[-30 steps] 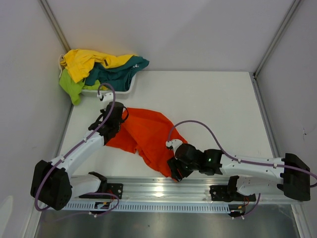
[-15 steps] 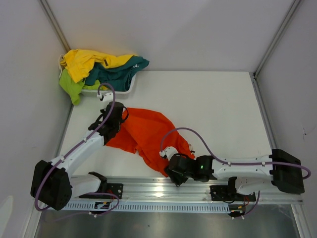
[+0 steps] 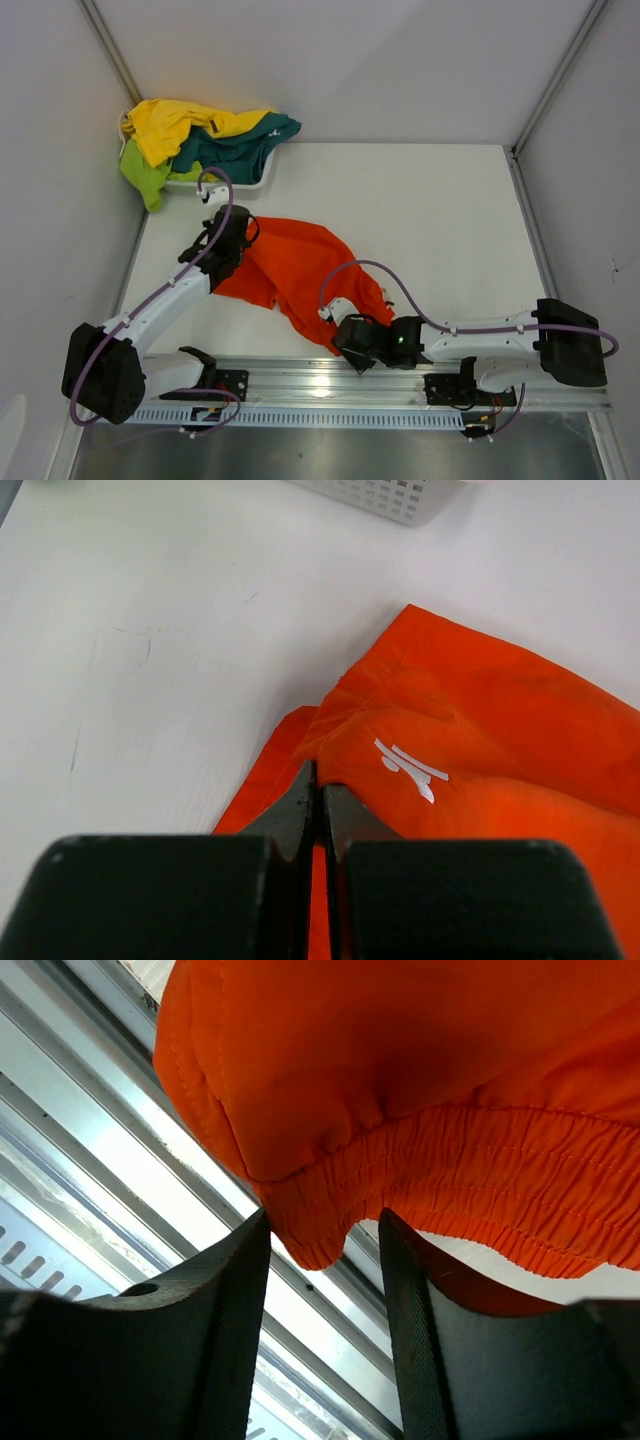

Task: Fold and stack the shorts
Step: Flatten the shorts out

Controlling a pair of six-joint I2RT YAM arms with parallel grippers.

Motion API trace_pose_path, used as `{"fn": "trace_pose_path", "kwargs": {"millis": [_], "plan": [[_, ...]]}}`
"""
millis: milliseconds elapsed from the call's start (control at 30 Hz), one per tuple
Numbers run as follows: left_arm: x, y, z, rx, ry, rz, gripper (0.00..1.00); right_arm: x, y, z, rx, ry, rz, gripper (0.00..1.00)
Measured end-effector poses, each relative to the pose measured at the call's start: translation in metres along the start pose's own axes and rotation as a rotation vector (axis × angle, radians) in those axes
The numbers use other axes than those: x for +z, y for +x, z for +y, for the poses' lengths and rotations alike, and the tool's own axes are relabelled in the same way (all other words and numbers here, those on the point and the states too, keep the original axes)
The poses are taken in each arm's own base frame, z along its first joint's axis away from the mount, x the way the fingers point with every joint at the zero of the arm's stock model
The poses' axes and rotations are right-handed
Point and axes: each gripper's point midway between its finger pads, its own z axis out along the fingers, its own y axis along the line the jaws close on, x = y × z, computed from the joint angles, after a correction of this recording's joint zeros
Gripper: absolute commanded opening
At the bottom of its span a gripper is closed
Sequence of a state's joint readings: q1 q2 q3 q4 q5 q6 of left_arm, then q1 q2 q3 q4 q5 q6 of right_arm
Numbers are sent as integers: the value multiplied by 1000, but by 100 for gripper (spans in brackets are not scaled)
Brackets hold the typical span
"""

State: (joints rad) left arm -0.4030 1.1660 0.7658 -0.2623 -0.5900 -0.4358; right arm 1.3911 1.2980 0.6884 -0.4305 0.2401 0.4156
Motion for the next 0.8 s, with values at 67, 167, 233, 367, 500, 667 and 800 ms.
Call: {"fn": "trace_pose_path", "kwargs": {"millis": [67, 167, 233, 367, 500, 667, 800], "plan": [[0, 0, 0, 0, 0, 0, 0, 1, 0, 1, -15, 6, 0, 36], [0, 0, 0, 0, 0, 0, 0, 2, 1, 2, -32, 12, 0, 11], [0, 0, 0, 0, 0, 0, 0, 2, 1, 2, -36, 21, 2, 0], [0, 0, 0, -1, 1, 0, 0, 1, -3, -4, -39, 62, -4, 0], [0, -1, -1, -4, 4, 0, 0, -9, -20, -19, 7, 102, -28, 0], [-8, -26, -13, -36, 48, -21, 0, -47, -76, -60, 131, 188, -155, 0], [-26, -86, -31, -103, 106, -112, 0, -102, -134, -120, 271, 308, -326, 0]]}}
